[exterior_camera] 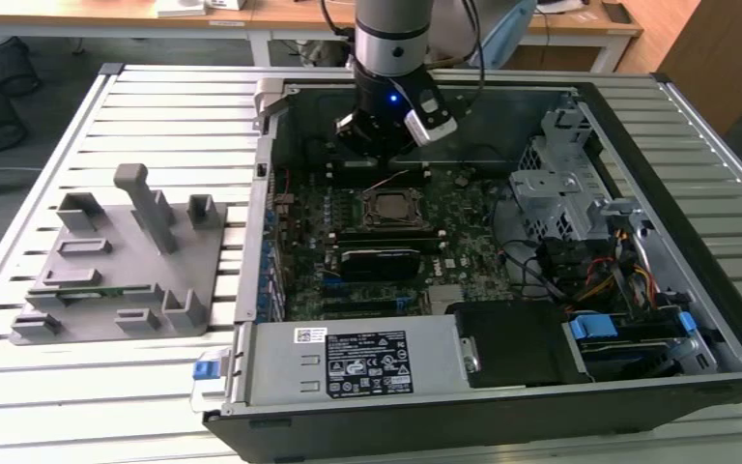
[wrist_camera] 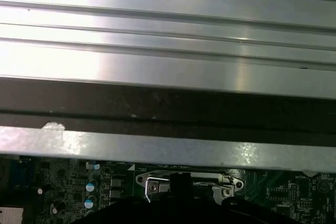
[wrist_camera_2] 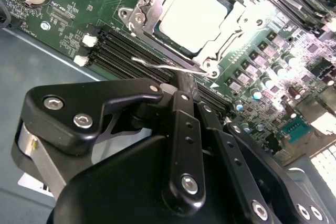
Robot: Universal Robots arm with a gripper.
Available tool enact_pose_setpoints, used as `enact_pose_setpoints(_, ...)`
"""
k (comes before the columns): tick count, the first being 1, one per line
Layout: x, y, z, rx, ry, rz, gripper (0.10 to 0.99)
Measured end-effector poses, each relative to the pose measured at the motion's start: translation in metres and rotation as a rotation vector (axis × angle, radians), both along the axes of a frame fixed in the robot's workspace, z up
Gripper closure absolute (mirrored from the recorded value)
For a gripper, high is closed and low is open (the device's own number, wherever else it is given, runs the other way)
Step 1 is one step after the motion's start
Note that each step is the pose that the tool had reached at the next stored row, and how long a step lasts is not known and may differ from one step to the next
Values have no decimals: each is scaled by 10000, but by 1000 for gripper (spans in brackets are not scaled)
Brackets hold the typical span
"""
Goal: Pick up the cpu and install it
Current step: 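Install the first cpu locking lever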
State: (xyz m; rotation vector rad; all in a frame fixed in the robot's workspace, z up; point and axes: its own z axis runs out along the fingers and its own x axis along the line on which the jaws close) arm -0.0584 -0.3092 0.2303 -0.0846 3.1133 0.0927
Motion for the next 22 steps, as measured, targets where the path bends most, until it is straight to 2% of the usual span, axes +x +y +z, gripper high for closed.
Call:
enact_pose_setpoints(7,60,1,-13,0,-1,11,980)
enact_pose_setpoints(14,83,3,-31,-1,1,250,980)
enact_pose_setpoints(22,116,24,-63,1,-1,285,980)
